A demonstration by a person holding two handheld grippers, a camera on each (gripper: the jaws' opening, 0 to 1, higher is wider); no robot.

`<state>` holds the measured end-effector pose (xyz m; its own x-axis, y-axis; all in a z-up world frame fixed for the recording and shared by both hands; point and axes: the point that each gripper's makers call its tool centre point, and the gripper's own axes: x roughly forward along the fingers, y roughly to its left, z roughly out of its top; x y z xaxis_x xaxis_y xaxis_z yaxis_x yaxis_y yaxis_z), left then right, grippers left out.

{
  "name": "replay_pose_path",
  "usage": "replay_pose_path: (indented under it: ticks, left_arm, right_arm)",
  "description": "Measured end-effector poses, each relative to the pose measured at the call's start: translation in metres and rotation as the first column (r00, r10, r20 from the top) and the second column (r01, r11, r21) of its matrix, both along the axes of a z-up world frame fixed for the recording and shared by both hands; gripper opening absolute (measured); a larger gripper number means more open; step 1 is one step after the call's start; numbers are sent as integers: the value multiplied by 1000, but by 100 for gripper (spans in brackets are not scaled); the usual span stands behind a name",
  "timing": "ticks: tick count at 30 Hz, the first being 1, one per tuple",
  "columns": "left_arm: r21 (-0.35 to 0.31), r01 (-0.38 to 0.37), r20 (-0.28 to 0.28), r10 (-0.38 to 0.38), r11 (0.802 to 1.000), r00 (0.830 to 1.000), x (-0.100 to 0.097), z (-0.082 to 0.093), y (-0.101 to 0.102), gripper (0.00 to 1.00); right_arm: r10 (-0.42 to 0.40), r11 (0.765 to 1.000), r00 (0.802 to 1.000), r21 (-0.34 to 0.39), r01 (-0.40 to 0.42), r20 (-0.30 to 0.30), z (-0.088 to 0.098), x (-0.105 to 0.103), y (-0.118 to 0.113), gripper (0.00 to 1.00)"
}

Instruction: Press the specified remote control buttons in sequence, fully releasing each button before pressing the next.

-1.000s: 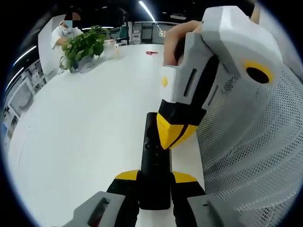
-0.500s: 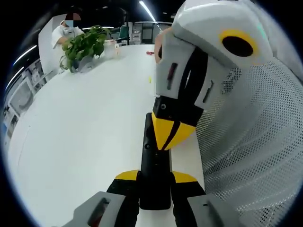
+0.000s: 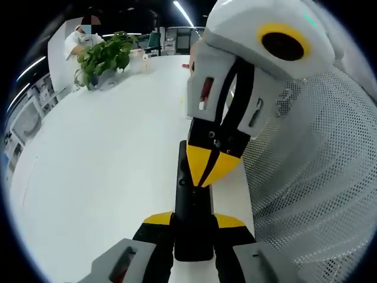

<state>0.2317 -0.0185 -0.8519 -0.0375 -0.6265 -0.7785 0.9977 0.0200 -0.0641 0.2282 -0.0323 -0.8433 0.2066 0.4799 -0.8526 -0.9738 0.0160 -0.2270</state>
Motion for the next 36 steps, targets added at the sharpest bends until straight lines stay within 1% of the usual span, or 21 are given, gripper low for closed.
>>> replay_pose_path:
  ticks: [6, 9, 11, 13, 18, 20, 23, 25, 27, 31, 33, 36]
  left_arm:
    - [-1, -2, 0, 2, 1000, 1000, 0, 0, 0, 25]
    - [-1, -3, 0, 3, 1000, 1000, 0, 0, 0, 25]
    - [0, -3, 1, 3, 1000, 1000, 0, 0, 0, 25]
    - [0, -2, 1, 2, 1000, 1000, 0, 0, 0, 25]
    - [-2, -2, -1, 2, 1000, 1000, 0, 1, 0, 25]
    - [-2, -1, -1, 1, 1000, 1000, 0, 0, 0, 25]
    - [-1, 0, 0, 0, 1000, 1000, 0, 0, 0, 25]
    - [0, 1, 1, -1, 1000, 1000, 0, 0, 0, 25]
    - [1, 2, 2, -2, 1000, 1000, 1, 0, 0, 25]
    - [2, 2, 3, -2, 1000, 1000, 1, 0, 0, 25]
    - [2, 2, 3, -2, 1000, 1000, 1, 0, 0, 25]
    - [3, 1, 4, -1, 1000, 1000, 1, 0, -1, 25]
  right_arm:
    - [24, 999, 999, -22, -24, 28, 0, 0, 0, 0]
    - [21, 999, 999, -27, -20, 44, 1, 3, -1, 0]
    - [-1, 1000, 1000, -16, 1, 26, 1, 4, -1, 0]
    - [0, 1000, 1000, -15, 0, 26, 1, 4, -1, 0]
    - [41, 998, 997, -44, -38, 60, 0, 3, -1, 0]
    - [41, 998, 997, -49, -38, 62, 0, 3, -1, 0]
    - [20, 998, 999, -54, -17, 49, 0, 4, -1, 0]
    - [-26, 999, 1000, -47, 27, 15, -1, 5, -2, 0]
    - [-56, 997, 998, -43, 56, -7, -1, 6, -2, 0]
    - [-54, 997, 999, -49, 54, -3, -1, 6, -2, 0]
    - [-54, 998, 999, -38, 54, -3, -1, 6, -3, 0]
    - [-76, 997, 997, -6, 76, -30, -1, 7, -3, 0]
